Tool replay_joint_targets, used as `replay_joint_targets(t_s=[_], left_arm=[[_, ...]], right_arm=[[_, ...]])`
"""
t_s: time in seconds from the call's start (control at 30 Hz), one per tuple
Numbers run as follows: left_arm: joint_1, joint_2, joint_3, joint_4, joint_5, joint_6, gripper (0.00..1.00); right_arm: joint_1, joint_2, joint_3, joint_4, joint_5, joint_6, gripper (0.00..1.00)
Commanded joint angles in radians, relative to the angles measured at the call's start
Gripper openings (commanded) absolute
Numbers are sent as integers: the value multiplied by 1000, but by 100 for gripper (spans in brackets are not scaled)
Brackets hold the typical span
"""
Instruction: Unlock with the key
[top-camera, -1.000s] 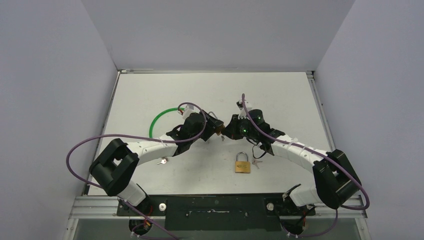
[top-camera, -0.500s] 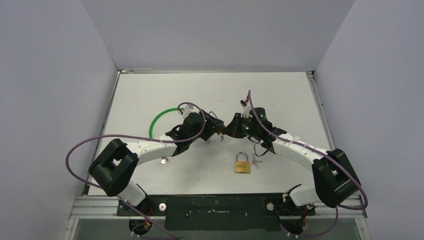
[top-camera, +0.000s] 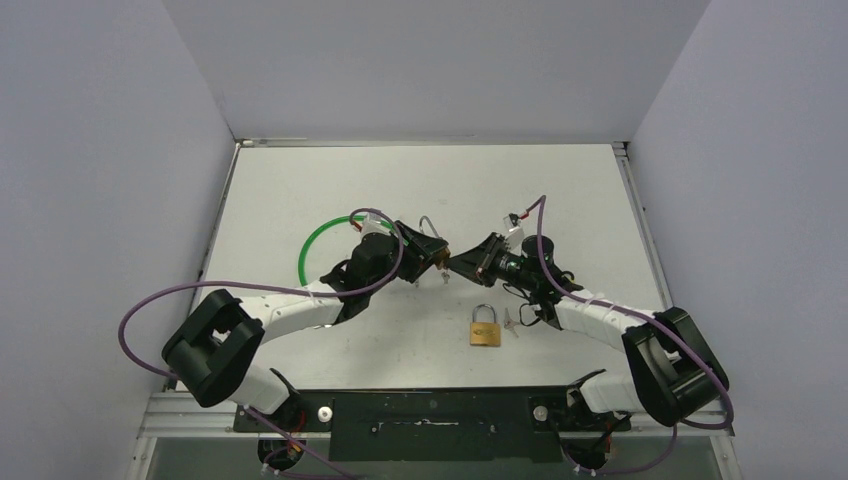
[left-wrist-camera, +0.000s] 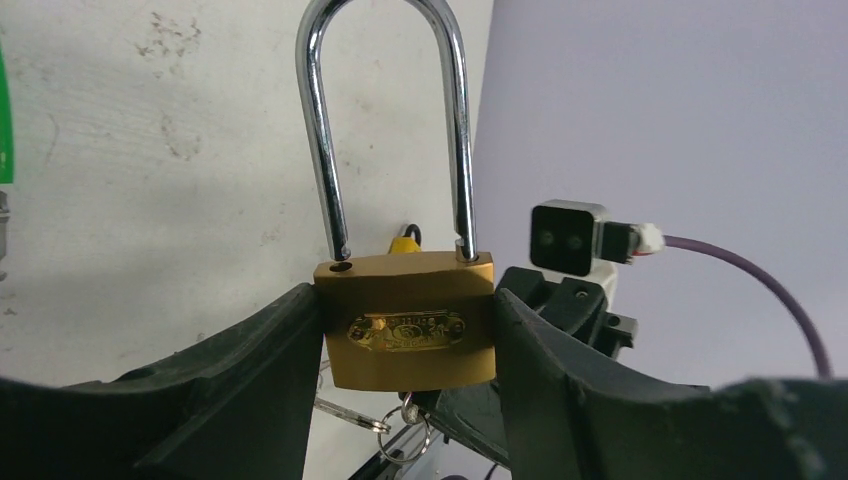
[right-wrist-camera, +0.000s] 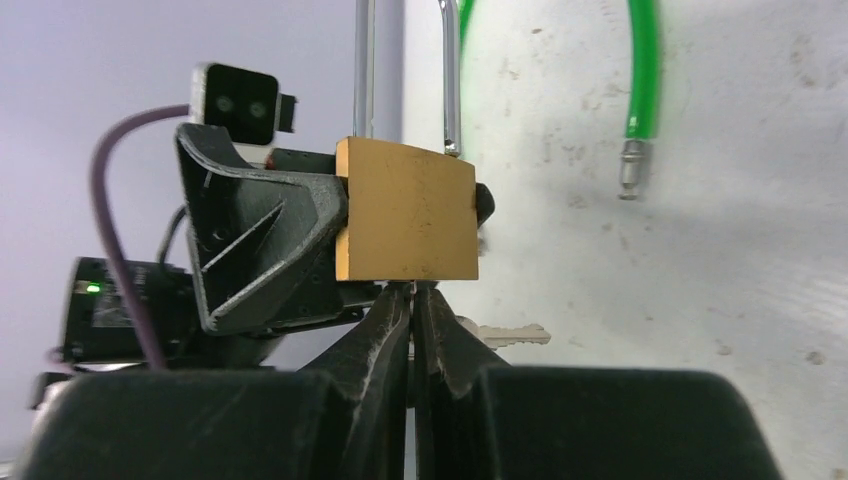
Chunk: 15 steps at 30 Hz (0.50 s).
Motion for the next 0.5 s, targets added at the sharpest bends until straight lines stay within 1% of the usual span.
replay_joint_targets(t_s=[0.0,0.03,0.1,0.13,0.17,0.2,0.23,0.27,0.3,0.33,0.47], left_arm=[[-34,-92,4,325,144,-51,0],[-34,-97,-2,340,137,-51,0],[-33,-103,-3,340,128,-33,0],[-32,-106,1,338,120,-5,0],[-32,-109,2,332,110,29,0],[-32,-115,6,319,96,65,0],[-31,-123,10,296,88,116,0],[-29,-132,16,277,74,175,0],[-28,-141,24,252,59,237,0],[-28,-148,31,235,56,312,0],[-31,-191,55,187,91,654,0]], right_arm=[[-12,-19,-59,314,35,264,0],[-12,-20,-55,316,33,241,0],[-12,-35,-20,222,33,139,0],[-11,-53,-3,169,42,77,6],[-14,-76,12,99,63,13,17],[-16,-113,28,30,91,-55,30],[-16,-153,37,-39,124,-120,42],[-17,-214,46,-111,175,-183,53],[-20,-260,55,-185,206,-262,59],[-23,-308,58,-227,226,-296,62],[-33,-470,70,-308,250,-472,75]])
